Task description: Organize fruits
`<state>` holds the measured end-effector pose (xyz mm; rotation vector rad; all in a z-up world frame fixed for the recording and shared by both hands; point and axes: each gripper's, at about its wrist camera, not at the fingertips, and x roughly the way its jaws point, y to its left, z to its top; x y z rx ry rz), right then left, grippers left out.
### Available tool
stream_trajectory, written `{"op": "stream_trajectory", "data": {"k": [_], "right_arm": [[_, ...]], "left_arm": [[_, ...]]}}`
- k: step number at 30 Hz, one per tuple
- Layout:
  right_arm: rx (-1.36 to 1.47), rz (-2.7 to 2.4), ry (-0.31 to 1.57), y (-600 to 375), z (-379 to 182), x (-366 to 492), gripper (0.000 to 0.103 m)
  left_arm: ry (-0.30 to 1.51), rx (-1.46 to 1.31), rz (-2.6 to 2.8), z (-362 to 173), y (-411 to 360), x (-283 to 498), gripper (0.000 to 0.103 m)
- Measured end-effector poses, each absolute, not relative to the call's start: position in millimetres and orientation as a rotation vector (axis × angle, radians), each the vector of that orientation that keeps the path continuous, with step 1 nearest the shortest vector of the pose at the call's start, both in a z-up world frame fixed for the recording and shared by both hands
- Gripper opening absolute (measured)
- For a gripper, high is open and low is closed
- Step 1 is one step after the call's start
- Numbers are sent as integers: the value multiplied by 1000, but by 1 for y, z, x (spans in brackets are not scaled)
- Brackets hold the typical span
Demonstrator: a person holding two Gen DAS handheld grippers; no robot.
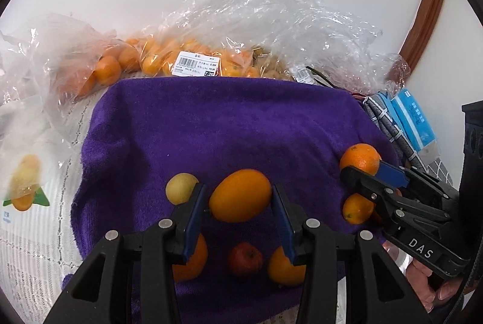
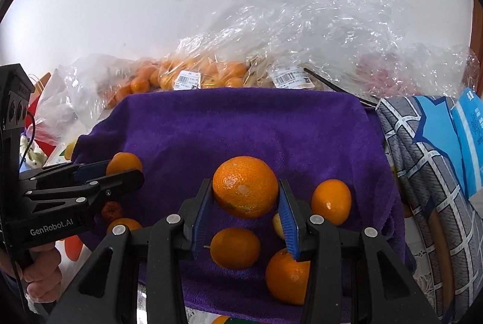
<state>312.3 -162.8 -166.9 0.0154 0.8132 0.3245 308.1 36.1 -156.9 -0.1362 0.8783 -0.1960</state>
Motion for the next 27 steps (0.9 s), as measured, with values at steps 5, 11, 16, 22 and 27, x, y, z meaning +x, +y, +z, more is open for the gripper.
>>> {"op": "stream_trajectory", "data": {"k": [5,11,16,22,27], "right_arm": [[27,300,804,-168,-153,303,42],[59,216,774,-176,-108,266,54],[58,147,775,-182,-72,220,61],[56,65,740,-195,-44,148,78],[25,57,683,-200,-25,91,92]], "left_arm": [[881,-119,-167,-148,37,301,46],[845,-110,-133,-119,41,269,54],[805,-92,-104,-89,38,224,67],[748,-90,-98,-57,28,163,78],[690,-69,-60,-39,19,114,82]]}}
